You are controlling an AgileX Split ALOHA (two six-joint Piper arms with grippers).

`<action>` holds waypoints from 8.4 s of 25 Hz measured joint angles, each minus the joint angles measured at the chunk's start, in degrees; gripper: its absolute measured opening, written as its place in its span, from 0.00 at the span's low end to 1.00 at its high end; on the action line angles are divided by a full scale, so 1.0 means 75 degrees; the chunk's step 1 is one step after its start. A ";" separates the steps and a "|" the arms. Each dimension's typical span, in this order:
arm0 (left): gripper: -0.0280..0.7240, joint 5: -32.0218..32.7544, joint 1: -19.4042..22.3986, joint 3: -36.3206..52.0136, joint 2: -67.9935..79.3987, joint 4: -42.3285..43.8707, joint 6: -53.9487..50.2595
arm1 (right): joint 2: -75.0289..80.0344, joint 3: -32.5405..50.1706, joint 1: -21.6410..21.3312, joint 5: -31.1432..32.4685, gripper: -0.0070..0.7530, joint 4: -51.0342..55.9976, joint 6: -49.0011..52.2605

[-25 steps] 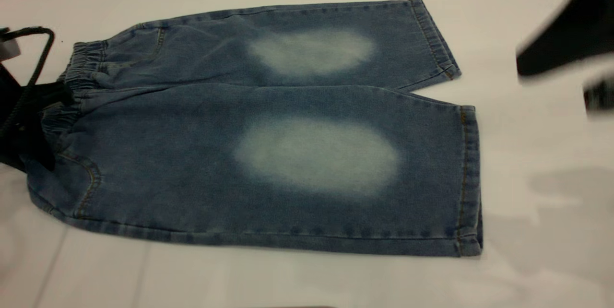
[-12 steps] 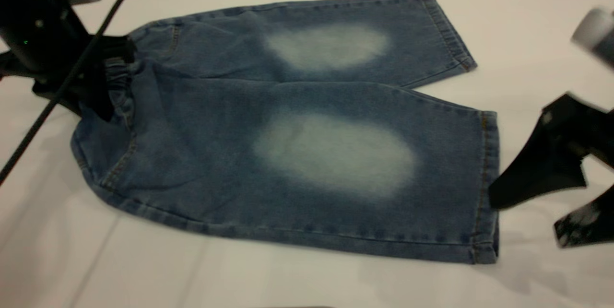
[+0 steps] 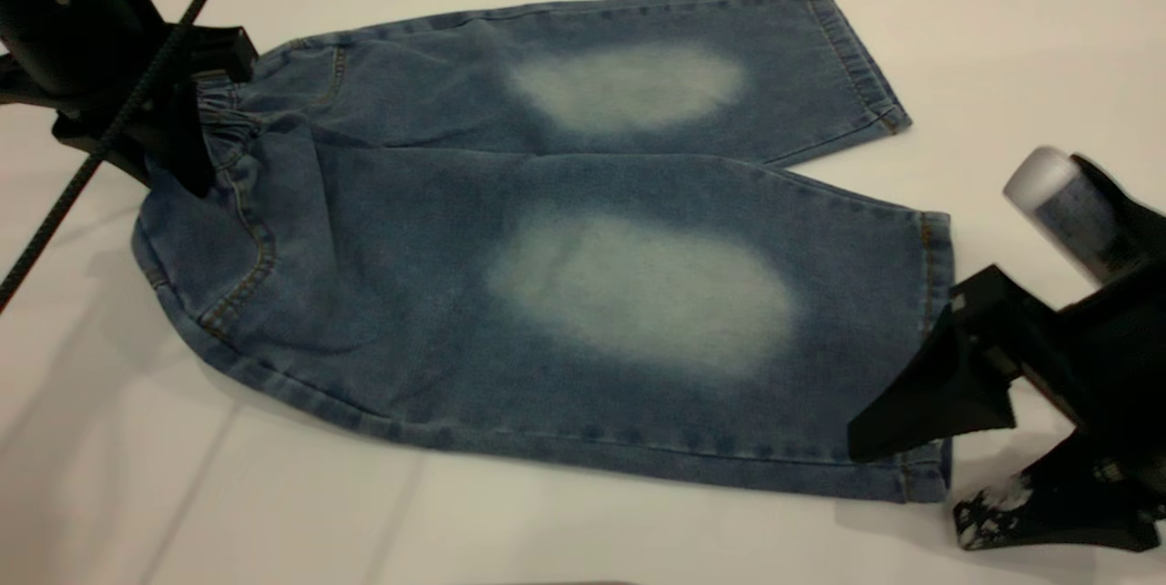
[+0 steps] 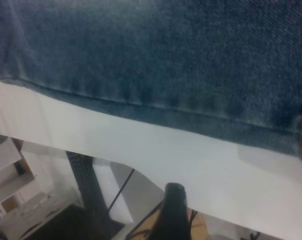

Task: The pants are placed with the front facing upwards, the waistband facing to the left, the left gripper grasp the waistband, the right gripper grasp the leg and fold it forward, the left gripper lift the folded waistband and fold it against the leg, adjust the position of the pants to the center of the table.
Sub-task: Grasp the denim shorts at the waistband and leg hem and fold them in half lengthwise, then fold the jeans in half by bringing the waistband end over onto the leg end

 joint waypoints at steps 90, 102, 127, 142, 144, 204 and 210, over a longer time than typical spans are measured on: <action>0.18 -0.5501 0.0163 -0.0144 0.1165 -0.6109 -0.1409 | 0.1987 -0.7819 -0.0657 -0.0968 0.05 -0.0228 0.5742; 0.49 -0.5879 0.0163 -0.0153 0.1165 -0.4924 -0.1309 | 0.1995 -0.7819 -0.0657 -0.0974 0.23 -0.0221 0.5901; 0.72 -0.1098 0.1689 -0.0940 -0.0255 -0.2777 0.1705 | 0.1995 -0.7833 -0.0657 0.1293 0.57 -0.0774 0.4357; 0.75 -0.0143 0.2392 -0.0940 0.0534 -0.3219 0.2772 | 0.1995 -0.7833 -0.0657 0.1664 0.57 -0.1279 0.4067; 0.75 -0.0316 0.2482 -0.0940 0.0737 -0.3522 0.2762 | 0.1995 -0.7833 -0.0657 0.1673 0.57 -0.1278 0.4067; 0.11 -0.0558 0.2530 -0.1386 0.0745 -0.7016 0.4924 | 0.2003 -0.9245 0.0837 0.0744 0.57 -0.1930 0.4096; 0.11 -0.0171 0.2270 -0.1378 0.0194 -0.6905 0.5113 | 0.2053 -0.9400 0.1644 -0.0284 0.57 -0.2500 0.4278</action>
